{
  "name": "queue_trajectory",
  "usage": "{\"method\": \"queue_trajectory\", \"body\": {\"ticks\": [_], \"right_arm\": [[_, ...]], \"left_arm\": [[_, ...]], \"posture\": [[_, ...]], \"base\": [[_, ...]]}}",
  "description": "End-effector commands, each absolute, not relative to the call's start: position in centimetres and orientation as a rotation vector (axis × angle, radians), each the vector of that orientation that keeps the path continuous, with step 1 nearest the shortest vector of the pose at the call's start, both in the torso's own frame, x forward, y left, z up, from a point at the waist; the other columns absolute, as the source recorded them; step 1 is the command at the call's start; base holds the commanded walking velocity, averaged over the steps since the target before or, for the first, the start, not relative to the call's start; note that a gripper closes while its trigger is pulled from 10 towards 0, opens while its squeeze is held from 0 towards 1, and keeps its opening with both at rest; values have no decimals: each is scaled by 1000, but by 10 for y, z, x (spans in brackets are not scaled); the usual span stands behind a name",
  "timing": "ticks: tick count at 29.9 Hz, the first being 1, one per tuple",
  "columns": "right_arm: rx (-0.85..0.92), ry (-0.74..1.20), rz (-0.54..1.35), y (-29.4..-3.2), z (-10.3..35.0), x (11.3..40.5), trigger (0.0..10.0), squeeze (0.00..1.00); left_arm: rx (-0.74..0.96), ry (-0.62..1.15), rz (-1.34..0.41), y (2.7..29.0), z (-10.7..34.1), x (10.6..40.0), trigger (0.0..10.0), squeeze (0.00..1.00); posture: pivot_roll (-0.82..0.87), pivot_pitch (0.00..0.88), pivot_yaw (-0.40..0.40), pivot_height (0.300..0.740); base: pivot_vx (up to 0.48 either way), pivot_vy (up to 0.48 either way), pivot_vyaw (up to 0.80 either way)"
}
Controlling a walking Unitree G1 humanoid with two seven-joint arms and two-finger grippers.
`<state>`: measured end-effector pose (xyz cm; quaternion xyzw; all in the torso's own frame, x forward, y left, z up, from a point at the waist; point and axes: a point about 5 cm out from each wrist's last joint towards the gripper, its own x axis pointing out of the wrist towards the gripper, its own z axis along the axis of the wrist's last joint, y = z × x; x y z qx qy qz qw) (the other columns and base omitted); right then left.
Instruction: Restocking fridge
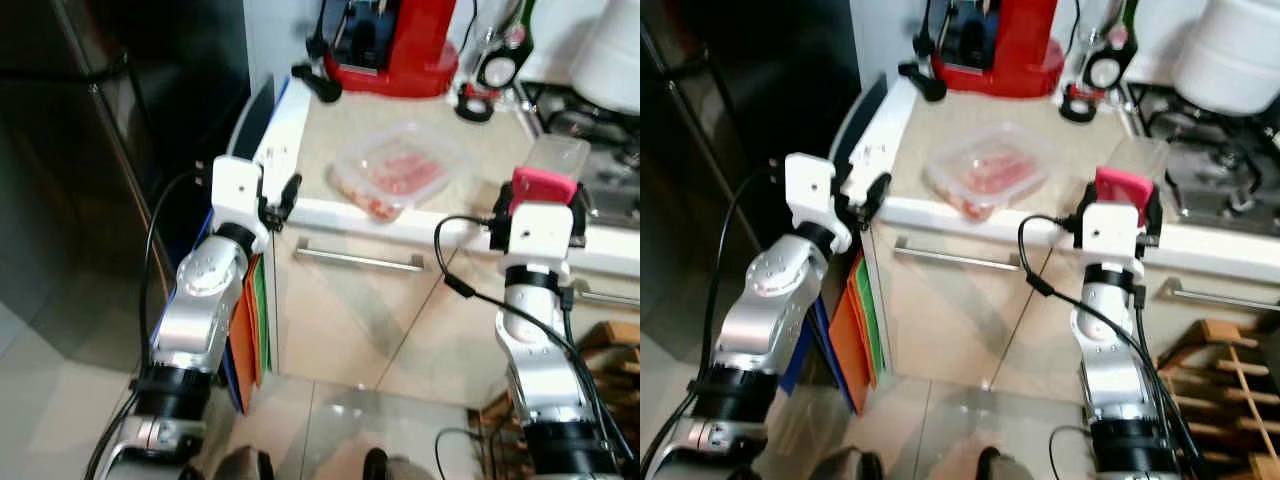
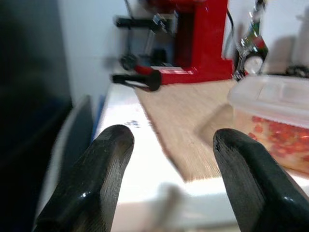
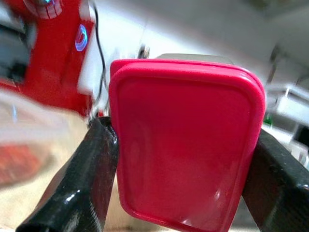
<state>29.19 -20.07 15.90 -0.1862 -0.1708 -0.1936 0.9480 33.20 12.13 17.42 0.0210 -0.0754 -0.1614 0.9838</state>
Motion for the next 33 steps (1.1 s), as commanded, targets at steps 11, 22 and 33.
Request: {"method": "queue_trajectory", "body": {"ticks": [11, 22, 33], "right_arm": [[-419, -323, -405, -204, 154, 286, 0, 0], [-414, -267, -377, -203, 143, 286, 0, 0], [-304, -59, -347, -218, 112, 281, 0, 184]], "left_arm": [[49, -179, -362, 116, 178, 330, 10000, 0], [46, -172, -375, 115, 175, 329, 10000, 0], [61, -156, -395, 115, 167, 325, 10000, 0]], "posture": [[3, 0, -25, 740], [2, 0, -26, 740], [-6, 0, -29, 740]], "base": [[-273, 0, 0], [-288, 0, 0], [-254, 0, 0]]}}
